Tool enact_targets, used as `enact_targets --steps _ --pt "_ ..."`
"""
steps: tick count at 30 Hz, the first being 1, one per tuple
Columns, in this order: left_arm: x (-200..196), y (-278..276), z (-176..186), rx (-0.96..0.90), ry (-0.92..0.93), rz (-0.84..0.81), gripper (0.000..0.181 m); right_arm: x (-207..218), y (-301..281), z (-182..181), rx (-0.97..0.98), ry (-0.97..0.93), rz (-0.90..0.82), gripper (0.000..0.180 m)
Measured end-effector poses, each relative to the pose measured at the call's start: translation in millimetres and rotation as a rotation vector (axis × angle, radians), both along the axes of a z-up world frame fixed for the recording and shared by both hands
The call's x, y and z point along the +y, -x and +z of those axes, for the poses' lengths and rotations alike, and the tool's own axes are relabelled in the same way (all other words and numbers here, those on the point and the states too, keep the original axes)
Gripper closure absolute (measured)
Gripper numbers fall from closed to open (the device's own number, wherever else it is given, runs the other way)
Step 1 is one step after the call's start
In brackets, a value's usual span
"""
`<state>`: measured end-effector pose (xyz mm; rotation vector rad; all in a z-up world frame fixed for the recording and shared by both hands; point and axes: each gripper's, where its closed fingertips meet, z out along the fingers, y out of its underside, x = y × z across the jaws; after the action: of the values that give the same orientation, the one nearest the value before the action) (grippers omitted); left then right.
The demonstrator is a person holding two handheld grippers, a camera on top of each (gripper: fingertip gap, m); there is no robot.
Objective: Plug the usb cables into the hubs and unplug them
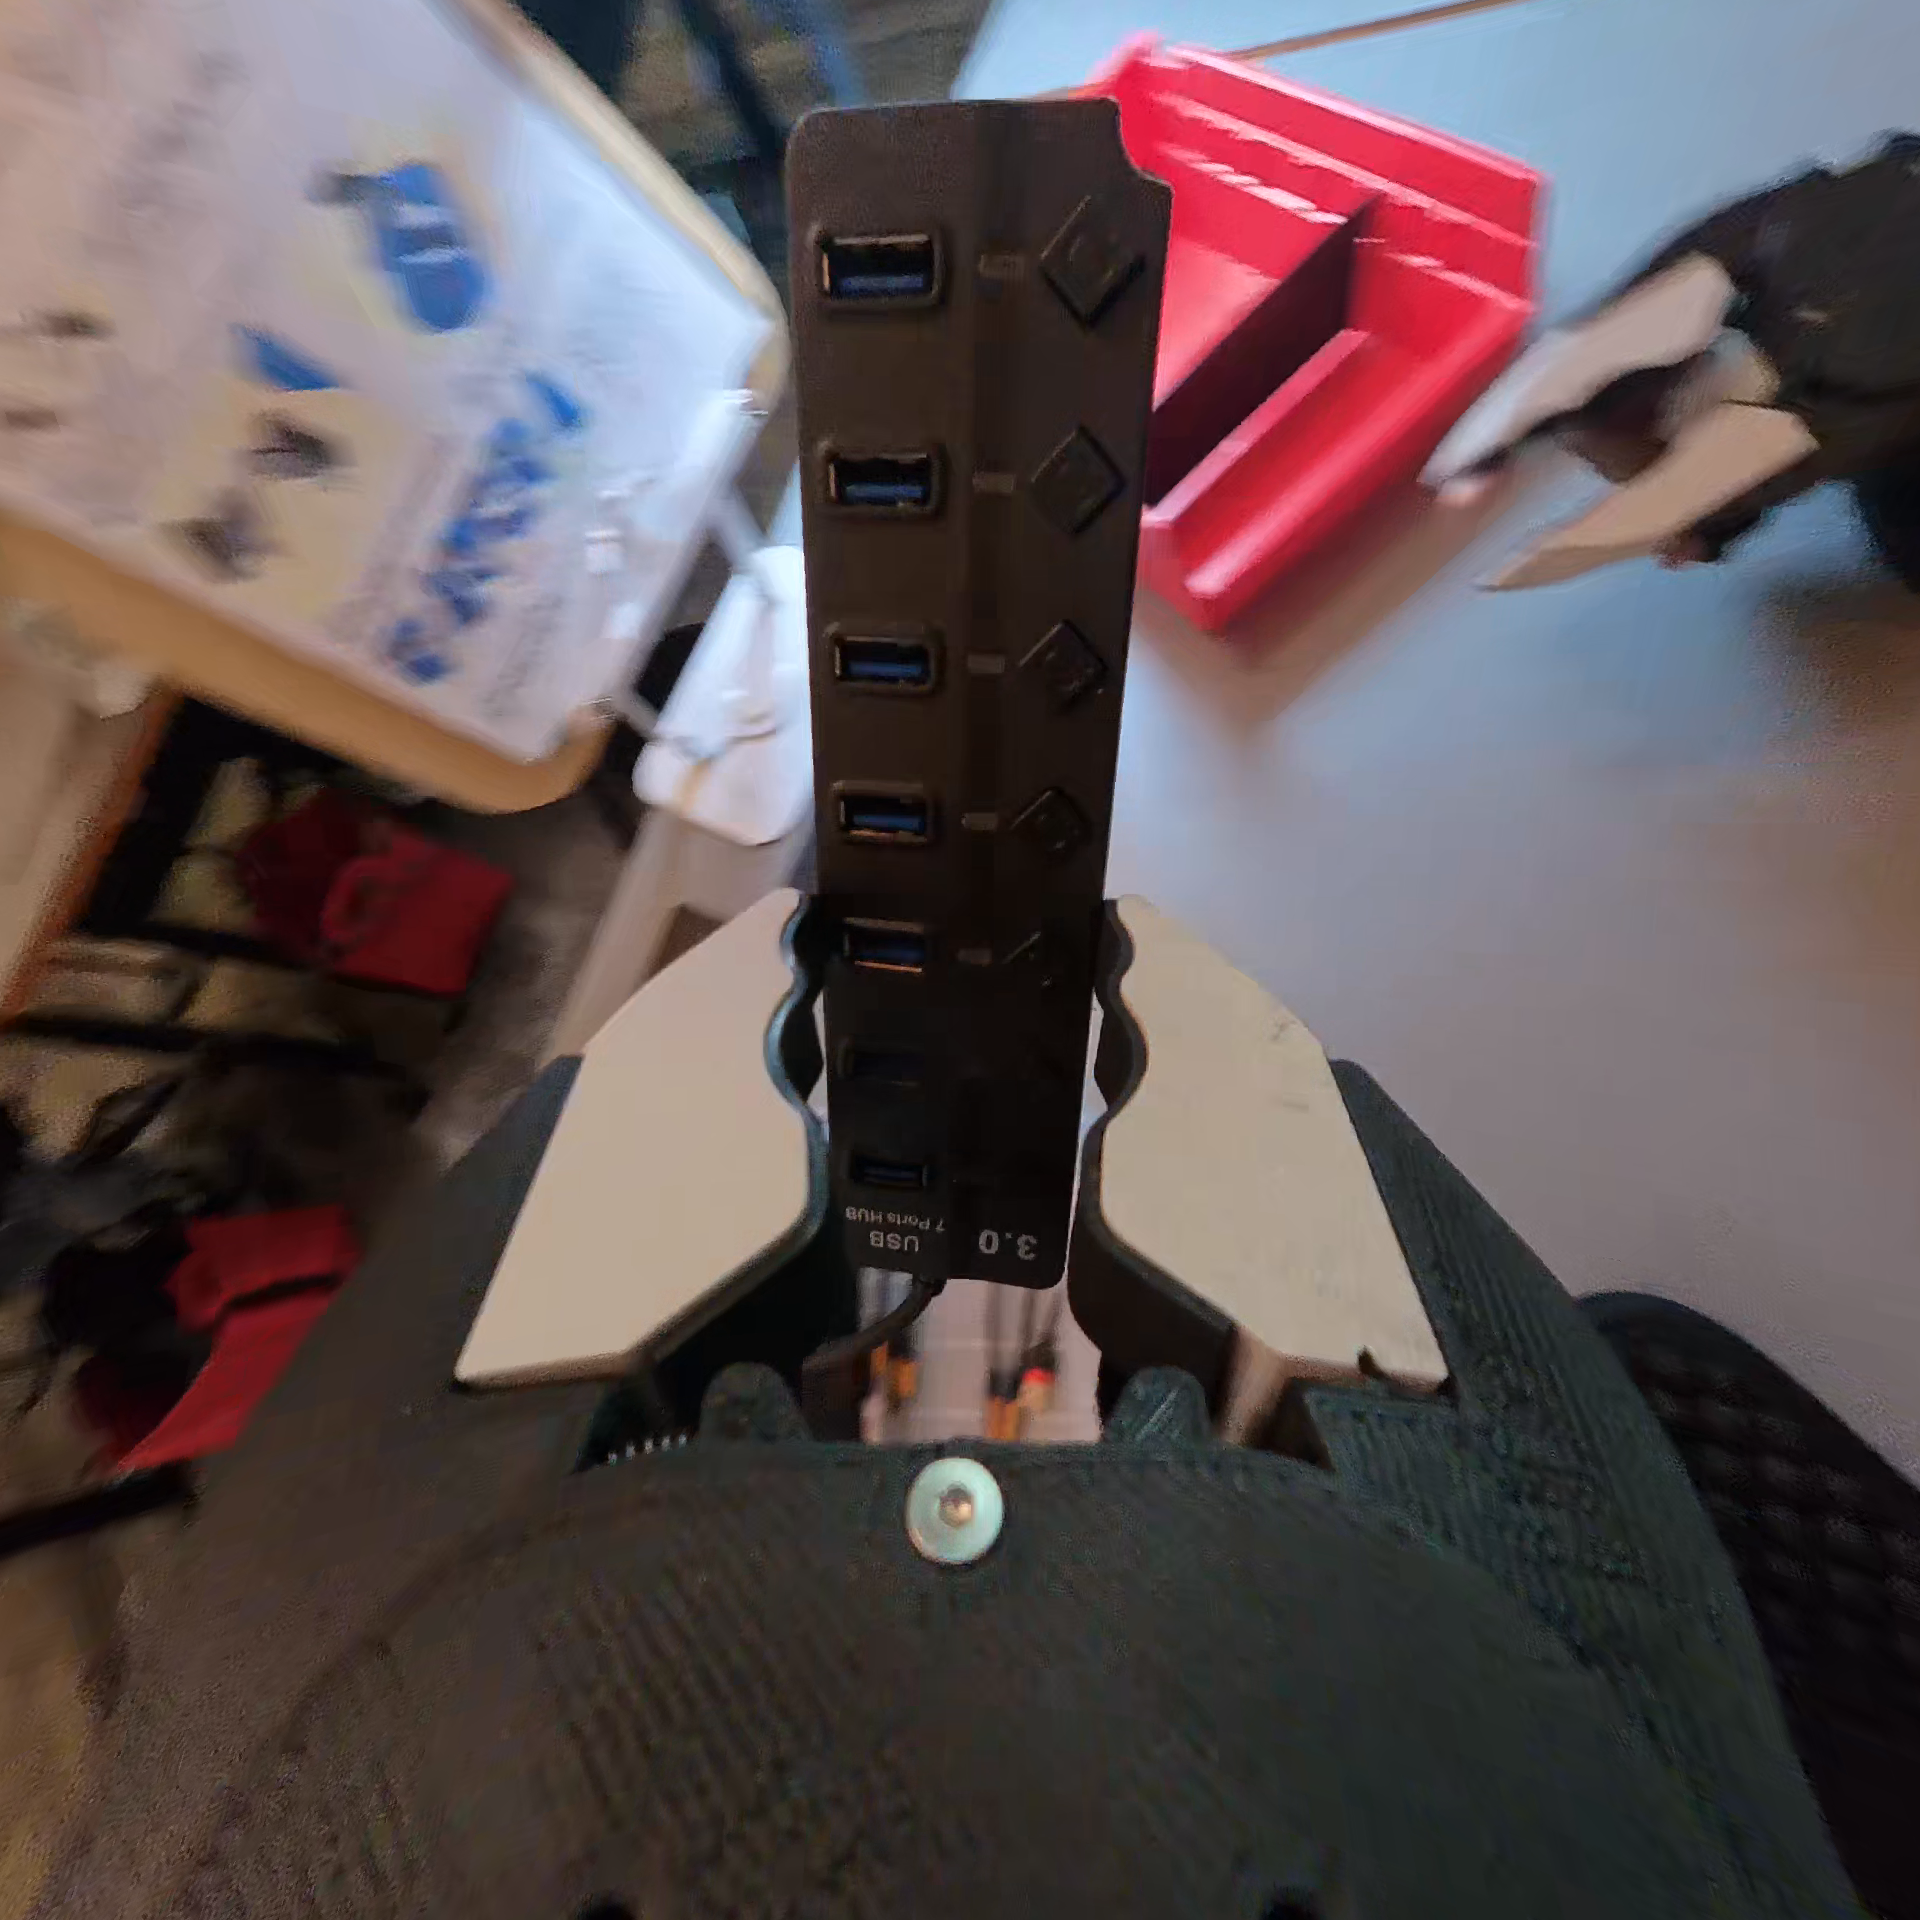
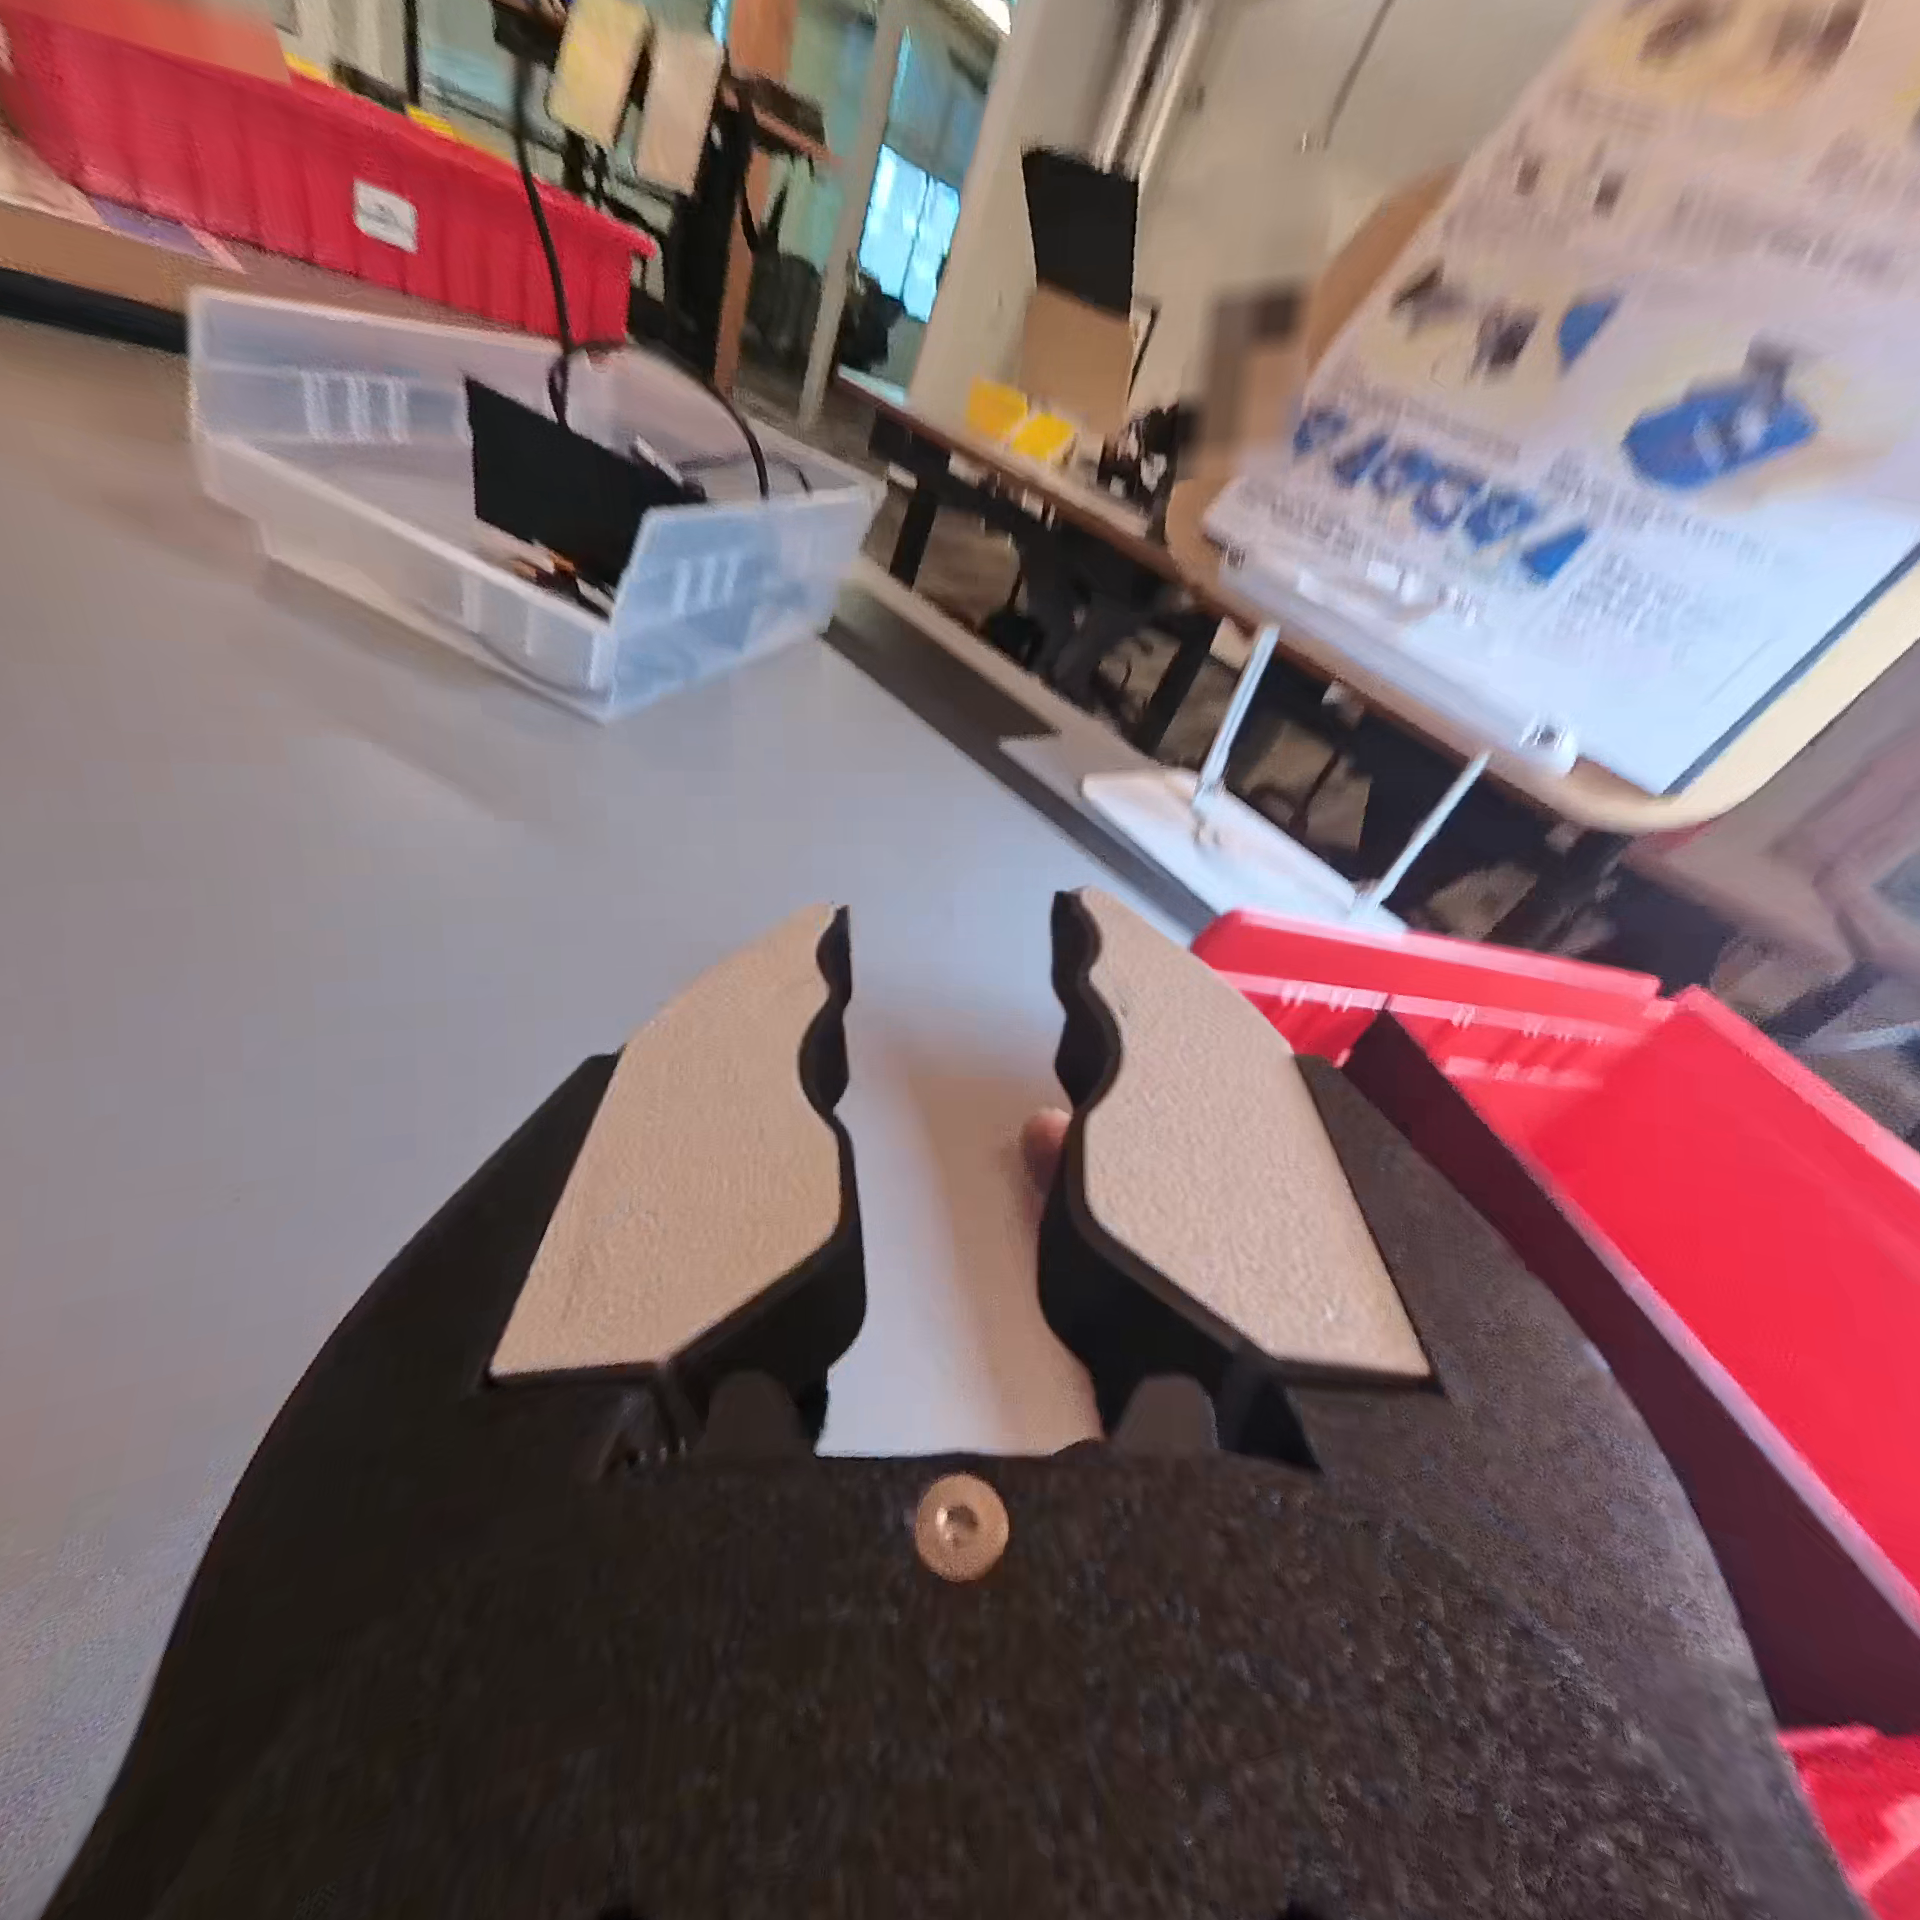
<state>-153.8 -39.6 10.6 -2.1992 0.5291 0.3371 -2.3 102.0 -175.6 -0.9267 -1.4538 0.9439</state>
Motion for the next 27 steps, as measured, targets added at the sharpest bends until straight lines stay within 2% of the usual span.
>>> enact_targets --steps 3,5,8,11,13,16,19,20,23,27 --pt "16 -56 -64 -0.098 0.106 -0.163 0.129 -16 -5 28 0.108 -0.191 0.017 0.132" --pt "27 -83 -106 -0.147 0.171 -0.236 0.130 -28 -6 34 0.127 -0.301 0.032 0.123" --pt "42 -107 -159 -0.270 0.249 -0.284 0.130 -31 -8 38 0.164 -0.572 -0.066 0.100" --pt "57 -111 -198 -0.383 0.336 -0.250 0.130 -42 -5 27 0.133 -0.872 -0.086 0.101" --pt "66 -114 -214 -0.434 0.379 -0.234 0.130 -45 6 2 -0.003 -0.939 -0.049 0.106" --pt "78 -124 -221 -0.468 0.413 -0.225 0.130 -33 29 -29 -0.202 -1.029 -0.102 0.112" --pt "80 -126 -223 -0.444 0.420 -0.219 0.130 -25 46 -35 -0.239 -1.089 -0.149 0.151" --pt "79 -125 -218 -0.448 0.384 -0.228 0.130 -25 48 -34 -0.228 -1.036 -0.131 0.152" --pt "67 -110 -177 -0.469 0.198 -0.235 0.124 -17 42 -26 -0.196 -0.923 -0.118 0.153" --pt "23 -49 -113 -0.317 -0.030 -0.157 0.126 3 28 -6 -0.139 -0.822 -0.124 0.153"
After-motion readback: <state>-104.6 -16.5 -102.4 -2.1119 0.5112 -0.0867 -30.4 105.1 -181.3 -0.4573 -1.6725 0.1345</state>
